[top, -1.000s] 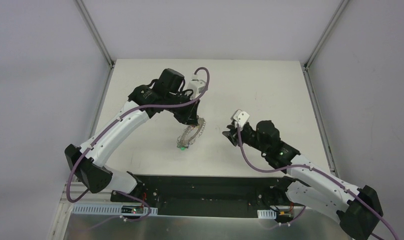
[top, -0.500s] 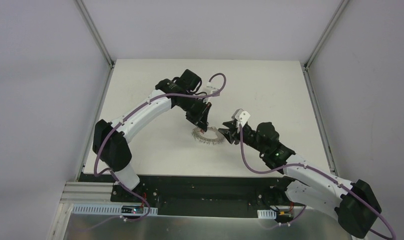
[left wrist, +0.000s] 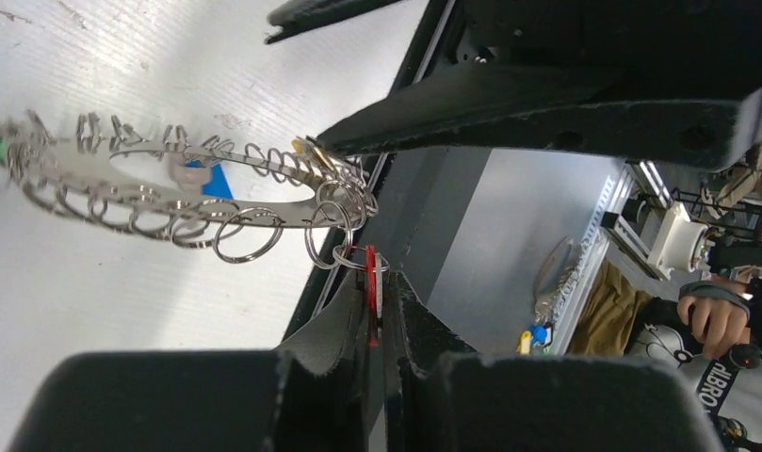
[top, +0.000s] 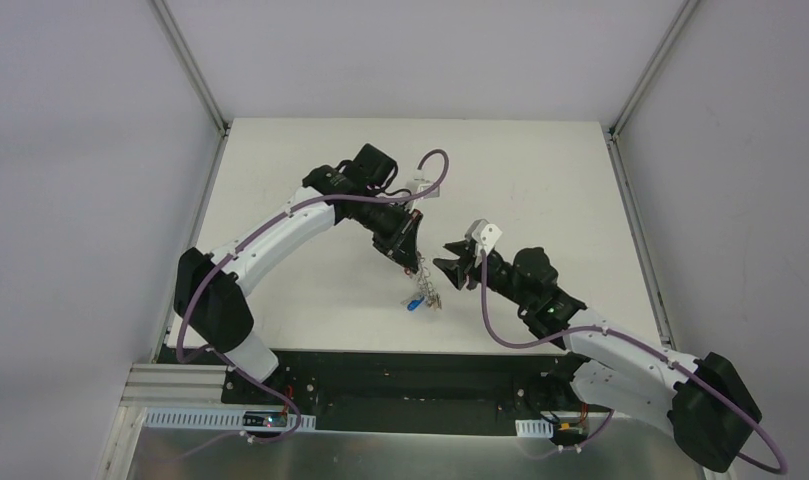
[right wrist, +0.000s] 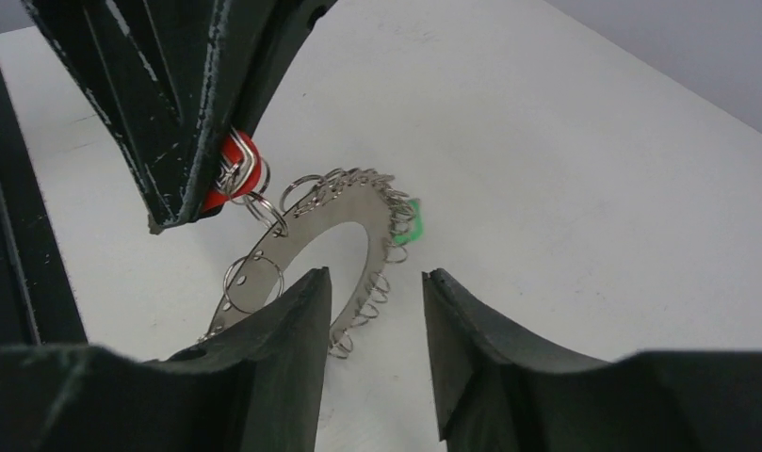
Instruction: Remove the keys from the keyring
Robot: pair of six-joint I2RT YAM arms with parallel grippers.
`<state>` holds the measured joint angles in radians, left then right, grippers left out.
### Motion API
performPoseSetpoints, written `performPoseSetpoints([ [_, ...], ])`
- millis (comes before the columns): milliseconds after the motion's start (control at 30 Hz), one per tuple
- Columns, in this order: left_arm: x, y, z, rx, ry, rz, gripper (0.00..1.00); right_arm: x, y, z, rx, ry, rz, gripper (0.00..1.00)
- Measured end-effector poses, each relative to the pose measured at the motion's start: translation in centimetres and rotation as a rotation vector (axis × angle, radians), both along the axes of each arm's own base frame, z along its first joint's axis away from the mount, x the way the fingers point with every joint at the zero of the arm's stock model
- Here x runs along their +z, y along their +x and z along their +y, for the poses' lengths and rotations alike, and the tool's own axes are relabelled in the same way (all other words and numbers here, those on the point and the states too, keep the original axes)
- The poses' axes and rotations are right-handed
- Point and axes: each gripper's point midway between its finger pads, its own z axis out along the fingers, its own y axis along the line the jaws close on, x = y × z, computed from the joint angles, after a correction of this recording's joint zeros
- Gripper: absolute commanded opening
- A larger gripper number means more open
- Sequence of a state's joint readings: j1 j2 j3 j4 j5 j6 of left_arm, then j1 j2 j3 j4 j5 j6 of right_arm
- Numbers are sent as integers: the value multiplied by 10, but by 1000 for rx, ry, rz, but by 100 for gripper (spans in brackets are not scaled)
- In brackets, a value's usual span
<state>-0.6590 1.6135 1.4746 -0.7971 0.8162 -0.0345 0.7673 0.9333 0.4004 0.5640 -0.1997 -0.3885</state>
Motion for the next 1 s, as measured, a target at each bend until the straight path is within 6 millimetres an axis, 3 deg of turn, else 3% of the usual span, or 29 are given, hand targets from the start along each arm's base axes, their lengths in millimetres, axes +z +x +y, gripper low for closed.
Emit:
performPoseSetpoints([
  [233, 15, -10, 2, -25, -61, -21, 0, 4, -36, 27, 233, 60, 127, 25],
  [467, 13, -8, 2, -38, -75, -44, 0, 12, -61, 35, 376, 85, 152, 23],
  [700, 11, -15, 4, -77, -103, -64, 0, 17, -73, 36, 438, 92, 141, 23],
  [1000, 26, -24, 3, -127, -175, -94, 0, 19, -74, 35, 450, 85, 116, 23],
])
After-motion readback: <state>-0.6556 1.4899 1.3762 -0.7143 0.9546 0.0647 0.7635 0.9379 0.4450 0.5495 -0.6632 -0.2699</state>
